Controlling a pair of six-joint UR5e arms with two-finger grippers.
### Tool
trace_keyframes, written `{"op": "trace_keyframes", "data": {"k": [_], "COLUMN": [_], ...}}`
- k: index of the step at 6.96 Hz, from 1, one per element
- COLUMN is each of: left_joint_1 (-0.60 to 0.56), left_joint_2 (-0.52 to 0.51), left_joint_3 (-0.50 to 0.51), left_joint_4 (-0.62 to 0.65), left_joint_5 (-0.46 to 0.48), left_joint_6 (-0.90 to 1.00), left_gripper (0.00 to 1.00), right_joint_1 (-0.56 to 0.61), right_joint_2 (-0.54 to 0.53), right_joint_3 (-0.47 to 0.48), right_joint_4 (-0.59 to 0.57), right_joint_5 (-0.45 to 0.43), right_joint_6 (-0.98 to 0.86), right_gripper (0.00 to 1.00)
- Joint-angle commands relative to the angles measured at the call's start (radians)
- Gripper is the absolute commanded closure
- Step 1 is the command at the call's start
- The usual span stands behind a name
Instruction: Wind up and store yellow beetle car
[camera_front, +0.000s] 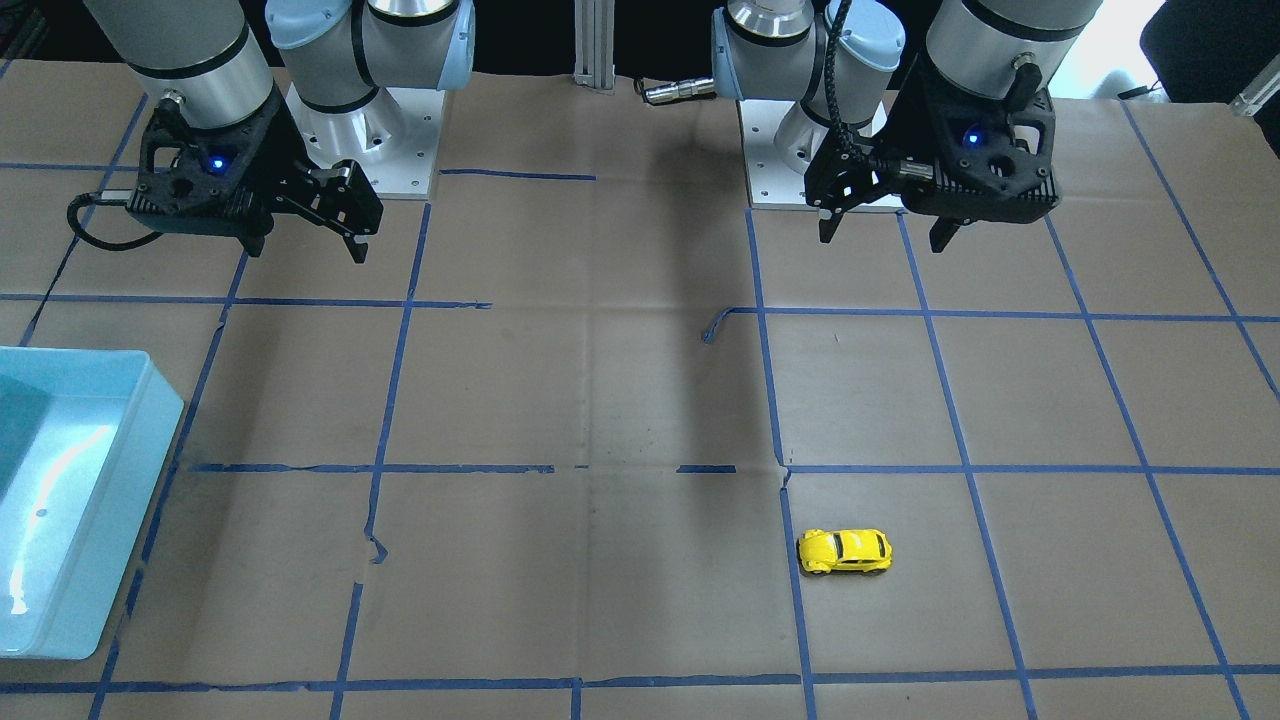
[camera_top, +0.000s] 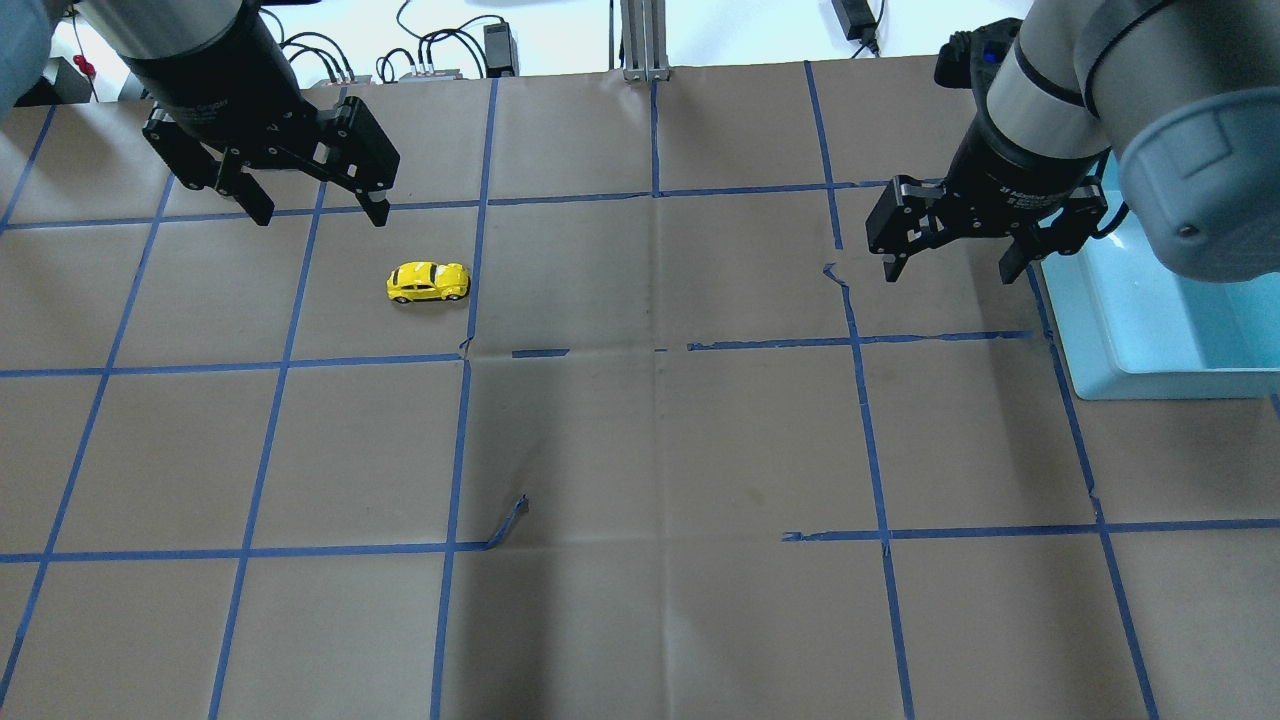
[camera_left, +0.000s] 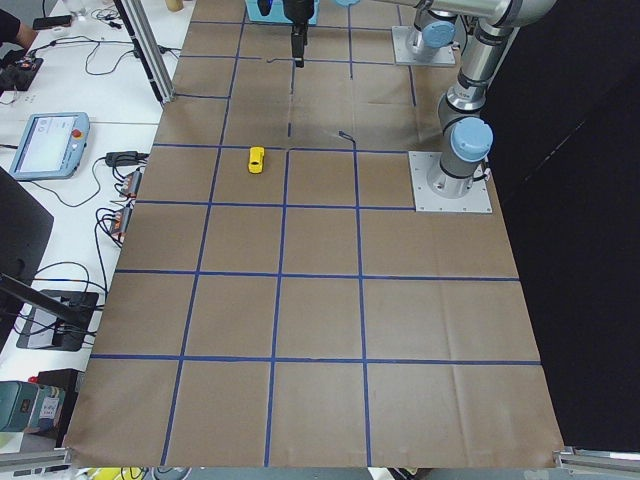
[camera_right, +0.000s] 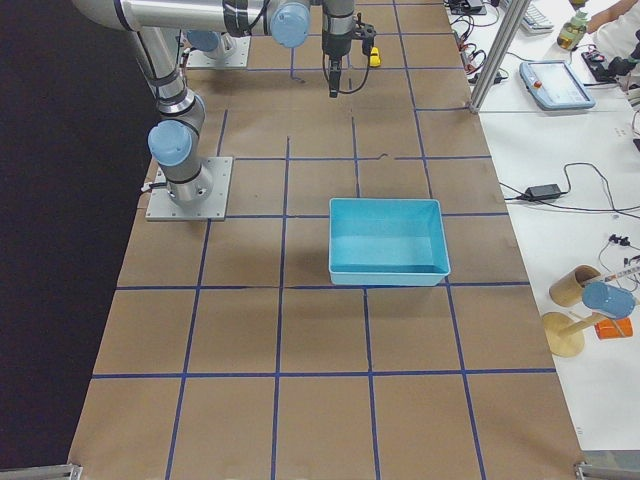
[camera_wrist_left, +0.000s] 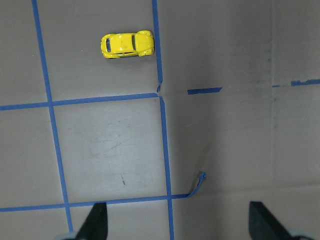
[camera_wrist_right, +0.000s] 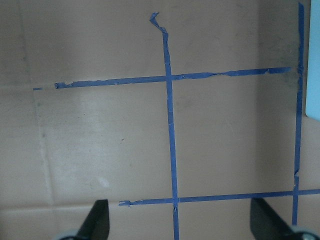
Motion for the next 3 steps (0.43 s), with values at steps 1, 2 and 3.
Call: {"op": "trace_keyframes", "data": {"k": [1, 2, 3], "left_joint_1": [-0.001, -0.001, -0.001], "left_joint_2": [0.003, 0.002, 0.008], "left_joint_3": [-0.002, -0.004, -0.004], "left_joint_4": [0.000, 0.000, -0.003], "left_joint_5": [-0.063, -0.064, -0.055], "left_joint_6": [-0.014, -0.002, 0.003], "left_gripper": [0.01, 0.01, 0.01], "right_joint_1": [0.001, -0.001, -0.001], "right_joint_2": [0.000, -0.002, -0.002], "right_joint_3": [-0.002, -0.004, -0.004], "right_joint_4": [-0.002, -0.002, -0.002], "right_joint_5": [-0.001, -0.003, -0.001], "right_joint_6": [0.000, 0.000, 0.000], "right_gripper": [0.00, 0.00, 0.00]}}
